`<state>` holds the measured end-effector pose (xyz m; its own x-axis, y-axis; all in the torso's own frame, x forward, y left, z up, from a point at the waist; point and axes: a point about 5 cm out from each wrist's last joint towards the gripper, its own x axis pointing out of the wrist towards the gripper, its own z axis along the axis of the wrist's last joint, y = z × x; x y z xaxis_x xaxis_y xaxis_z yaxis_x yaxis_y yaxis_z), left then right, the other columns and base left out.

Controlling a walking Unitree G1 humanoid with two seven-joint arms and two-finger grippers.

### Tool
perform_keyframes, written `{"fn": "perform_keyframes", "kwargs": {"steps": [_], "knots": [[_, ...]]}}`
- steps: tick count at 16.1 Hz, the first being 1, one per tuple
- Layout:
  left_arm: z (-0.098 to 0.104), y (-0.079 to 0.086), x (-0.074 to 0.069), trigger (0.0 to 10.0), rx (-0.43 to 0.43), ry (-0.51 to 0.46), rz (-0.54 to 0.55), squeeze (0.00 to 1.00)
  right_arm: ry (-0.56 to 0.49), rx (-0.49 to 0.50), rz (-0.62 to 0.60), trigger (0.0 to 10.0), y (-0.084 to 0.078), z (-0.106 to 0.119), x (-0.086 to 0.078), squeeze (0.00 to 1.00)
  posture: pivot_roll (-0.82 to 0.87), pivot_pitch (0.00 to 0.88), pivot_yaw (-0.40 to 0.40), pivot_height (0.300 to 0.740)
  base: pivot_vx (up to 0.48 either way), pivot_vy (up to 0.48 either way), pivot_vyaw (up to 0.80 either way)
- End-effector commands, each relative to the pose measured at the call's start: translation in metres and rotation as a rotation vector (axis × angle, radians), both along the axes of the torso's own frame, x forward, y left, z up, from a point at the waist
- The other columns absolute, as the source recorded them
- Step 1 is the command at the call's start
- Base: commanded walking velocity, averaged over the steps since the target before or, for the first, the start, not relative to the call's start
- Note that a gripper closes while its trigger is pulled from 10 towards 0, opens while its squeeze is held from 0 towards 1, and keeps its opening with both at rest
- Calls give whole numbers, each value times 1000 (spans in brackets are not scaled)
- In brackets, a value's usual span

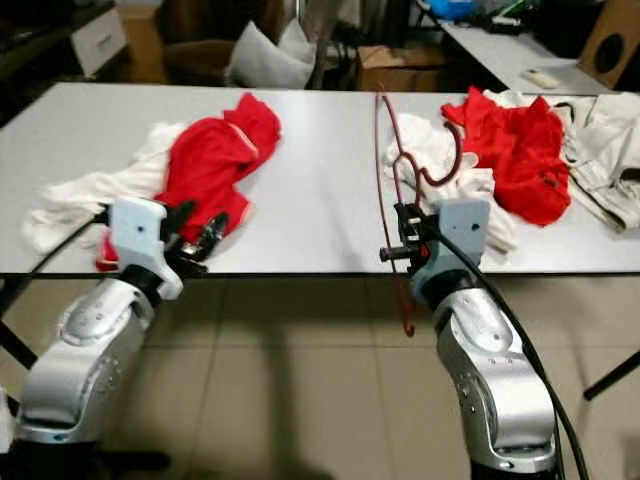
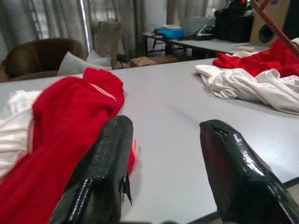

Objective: Hang hanger

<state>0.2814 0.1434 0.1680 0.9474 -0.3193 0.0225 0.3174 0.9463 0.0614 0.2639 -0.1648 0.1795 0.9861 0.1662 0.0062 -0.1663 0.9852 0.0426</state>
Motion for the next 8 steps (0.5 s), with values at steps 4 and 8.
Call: {"fn": "perform_keyframes", "kwargs": {"steps": [4,8], "knots": [[2,3,3,10000,37,-23,6,0,-11,74,-39,10000,-2,2,-1,0,-126,0,15,740,0,-240,-591],[-4,8,4,10000,1,0,36,0,23,104,-35,10000,-2,-5,-5,0,-130,0,15,740,0,-120,0]]}}
